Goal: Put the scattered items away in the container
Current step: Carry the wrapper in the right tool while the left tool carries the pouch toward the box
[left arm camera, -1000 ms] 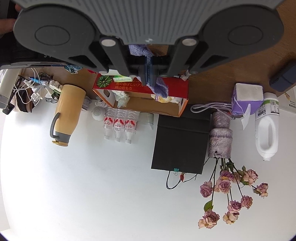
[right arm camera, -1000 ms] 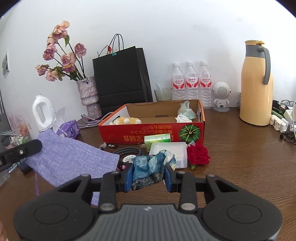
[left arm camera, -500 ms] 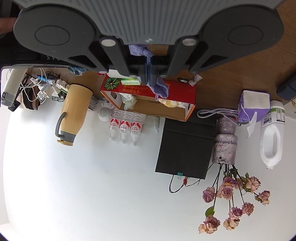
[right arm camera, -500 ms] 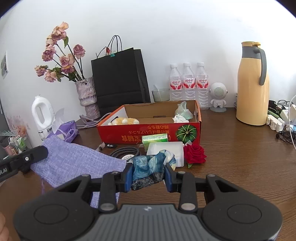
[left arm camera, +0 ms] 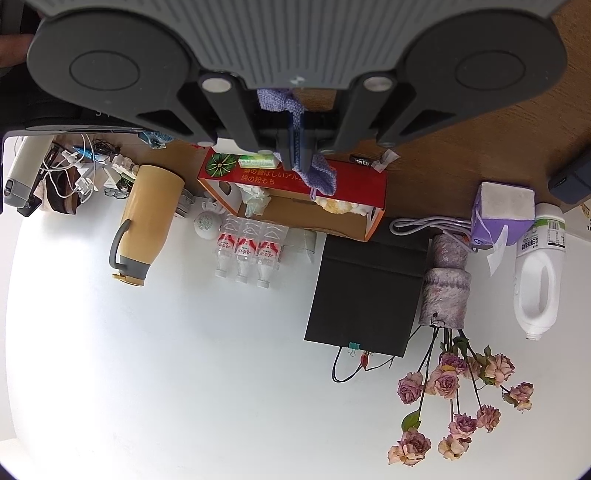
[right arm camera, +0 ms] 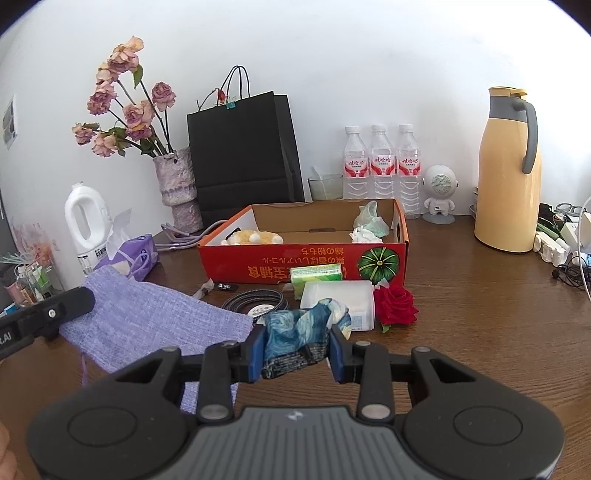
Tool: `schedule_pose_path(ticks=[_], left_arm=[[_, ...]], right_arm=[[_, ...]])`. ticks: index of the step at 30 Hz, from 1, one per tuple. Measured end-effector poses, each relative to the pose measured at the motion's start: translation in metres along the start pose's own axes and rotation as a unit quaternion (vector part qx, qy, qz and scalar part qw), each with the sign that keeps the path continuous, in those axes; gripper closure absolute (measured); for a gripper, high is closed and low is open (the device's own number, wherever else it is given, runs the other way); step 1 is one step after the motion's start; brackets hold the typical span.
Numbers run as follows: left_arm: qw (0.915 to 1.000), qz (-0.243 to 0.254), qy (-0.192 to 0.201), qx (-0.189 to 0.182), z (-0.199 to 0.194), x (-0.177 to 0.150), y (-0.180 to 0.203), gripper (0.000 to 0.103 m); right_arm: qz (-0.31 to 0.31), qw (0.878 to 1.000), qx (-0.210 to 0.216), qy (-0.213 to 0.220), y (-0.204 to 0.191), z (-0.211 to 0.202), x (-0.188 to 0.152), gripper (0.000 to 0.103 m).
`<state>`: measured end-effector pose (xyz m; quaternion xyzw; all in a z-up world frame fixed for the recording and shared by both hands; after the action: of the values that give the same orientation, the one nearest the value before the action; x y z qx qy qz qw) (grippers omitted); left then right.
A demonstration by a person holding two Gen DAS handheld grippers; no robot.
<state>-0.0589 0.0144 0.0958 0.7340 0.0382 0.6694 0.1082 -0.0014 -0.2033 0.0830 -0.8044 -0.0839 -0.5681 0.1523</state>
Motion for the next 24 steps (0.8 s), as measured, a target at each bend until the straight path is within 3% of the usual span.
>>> schedule_pose_path(ticks=[14,20,24], left_arm=[[0.9997,0.011,0.021,-0.008,0.010,0.015,0.003,0.100],[0.9968,0.008,0.065,-0.046,0.066,0.076,-0.005,0.100],[0.9955,-0.009,0.066,-0.067,0.129,0.106,-0.006,0.100]], right_arm=[[-0.006,1.000,-0.003,0.014,0.002,0.004,0.011,0.069],[-0.010,0.997,-0.014,0.074,0.009,0.020,0.063,0.069],[-0.017,0.996,-0.019,0.080,0.019,0.054,0.094,0.069]])
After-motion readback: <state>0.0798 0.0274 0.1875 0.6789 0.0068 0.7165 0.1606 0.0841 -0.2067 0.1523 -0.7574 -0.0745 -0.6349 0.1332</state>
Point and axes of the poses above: each gripper's, at about its wrist camera, not at the fingertips, and z roughly the way its jaws point, y to its right, x to its top, the point moved 2 cm from there along z, roughly the way its jaws point, and after that the axes turned 11 degrees about y, right-handed, at the moved point
